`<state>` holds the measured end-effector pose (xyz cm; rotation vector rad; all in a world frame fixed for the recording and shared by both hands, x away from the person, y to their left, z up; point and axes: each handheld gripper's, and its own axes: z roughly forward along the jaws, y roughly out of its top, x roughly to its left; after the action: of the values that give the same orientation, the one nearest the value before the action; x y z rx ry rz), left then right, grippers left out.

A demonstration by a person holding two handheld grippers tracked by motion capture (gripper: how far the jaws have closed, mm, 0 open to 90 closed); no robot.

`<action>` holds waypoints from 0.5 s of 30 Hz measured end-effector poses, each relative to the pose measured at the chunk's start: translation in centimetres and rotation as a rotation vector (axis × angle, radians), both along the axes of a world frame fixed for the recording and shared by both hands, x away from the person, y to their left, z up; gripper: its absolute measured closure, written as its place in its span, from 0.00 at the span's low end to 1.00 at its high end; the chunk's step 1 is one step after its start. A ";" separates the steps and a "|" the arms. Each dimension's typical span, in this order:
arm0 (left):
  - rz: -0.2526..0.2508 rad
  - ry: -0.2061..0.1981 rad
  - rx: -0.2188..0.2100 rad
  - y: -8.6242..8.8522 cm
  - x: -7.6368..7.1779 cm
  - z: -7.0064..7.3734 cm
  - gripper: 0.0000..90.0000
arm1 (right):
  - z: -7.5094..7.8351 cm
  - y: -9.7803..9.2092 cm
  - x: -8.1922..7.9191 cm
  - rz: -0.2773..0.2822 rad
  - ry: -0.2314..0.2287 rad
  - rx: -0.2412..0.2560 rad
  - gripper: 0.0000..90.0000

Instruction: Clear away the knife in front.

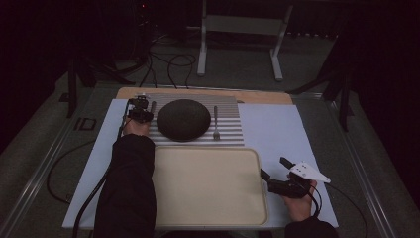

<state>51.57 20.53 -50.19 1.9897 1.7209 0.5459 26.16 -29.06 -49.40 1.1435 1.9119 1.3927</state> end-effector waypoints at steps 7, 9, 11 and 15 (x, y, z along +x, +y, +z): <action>0.017 -0.003 -0.005 0.2 -0.3 0.4 0.90 | 0.0 0.1 0.0 0.005 0.000 0.001 0.10; 0.017 -0.007 -0.007 0.2 -0.4 0.5 0.90 | 0.0 0.1 0.0 0.004 0.000 0.000 0.10; 0.019 -0.008 -0.012 0.2 -0.5 0.7 0.90 | 0.0 0.2 0.0 0.004 0.000 0.000 0.10; 0.026 -0.013 -0.014 0.1 -0.7 0.8 0.90 | 0.1 0.1 0.0 0.004 -0.001 0.000 0.10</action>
<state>50.88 20.67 -49.36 1.9527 1.7400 0.5525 26.15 -28.92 -49.35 1.1400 1.9145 1.3946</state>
